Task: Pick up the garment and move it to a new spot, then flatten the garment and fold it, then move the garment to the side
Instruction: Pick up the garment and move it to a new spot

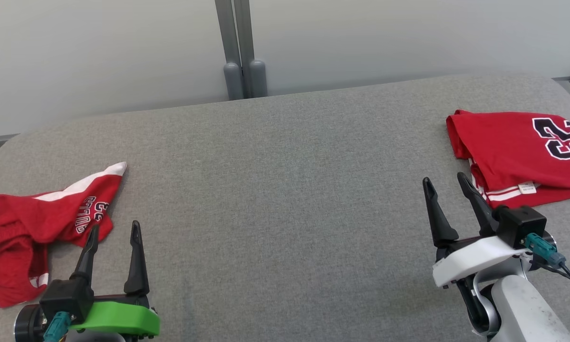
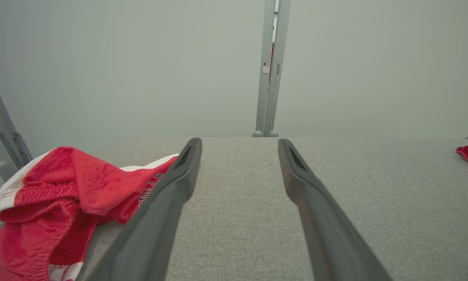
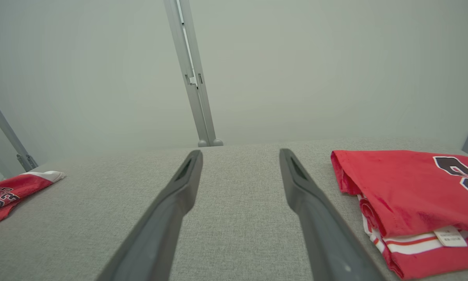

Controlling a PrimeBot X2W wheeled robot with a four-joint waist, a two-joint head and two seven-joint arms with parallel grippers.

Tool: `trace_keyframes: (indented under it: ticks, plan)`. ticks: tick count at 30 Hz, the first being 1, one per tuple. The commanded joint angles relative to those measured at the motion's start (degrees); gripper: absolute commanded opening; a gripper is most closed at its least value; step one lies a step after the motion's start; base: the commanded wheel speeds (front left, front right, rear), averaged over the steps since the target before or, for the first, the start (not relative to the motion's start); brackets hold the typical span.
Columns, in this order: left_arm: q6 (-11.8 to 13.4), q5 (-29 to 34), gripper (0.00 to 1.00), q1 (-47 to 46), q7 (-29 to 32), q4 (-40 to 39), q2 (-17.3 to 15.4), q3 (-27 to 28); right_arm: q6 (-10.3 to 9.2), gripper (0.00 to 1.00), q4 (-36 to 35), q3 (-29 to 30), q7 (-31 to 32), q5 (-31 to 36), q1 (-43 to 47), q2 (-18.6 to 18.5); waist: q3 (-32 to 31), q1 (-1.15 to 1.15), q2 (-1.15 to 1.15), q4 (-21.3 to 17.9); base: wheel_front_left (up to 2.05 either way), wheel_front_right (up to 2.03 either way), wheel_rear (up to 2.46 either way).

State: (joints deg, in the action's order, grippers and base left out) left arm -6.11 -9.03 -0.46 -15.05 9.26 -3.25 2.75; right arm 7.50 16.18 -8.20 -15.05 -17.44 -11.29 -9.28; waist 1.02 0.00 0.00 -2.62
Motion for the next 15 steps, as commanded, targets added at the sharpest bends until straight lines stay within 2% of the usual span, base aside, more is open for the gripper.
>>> trace_keyframes:
  ticks: [1,15]
  plan:
    - [-0.32,0.58,1.00,-0.72,-0.15,0.03,0.02,0.18,-0.01,1.00,0.24,-0.04,-0.16,-0.15,-0.75,-0.14,0.03,0.00,0.00,-0.05,0.00,0.00,0.00]
    - [-0.75,0.74,1.00,-1.49,-0.15,0.60,0.22,0.32,-0.01,1.00,2.15,1.23,-0.16,1.25,-1.22,0.71,0.74,0.00,0.00,0.47,0.00,0.00,0.00]
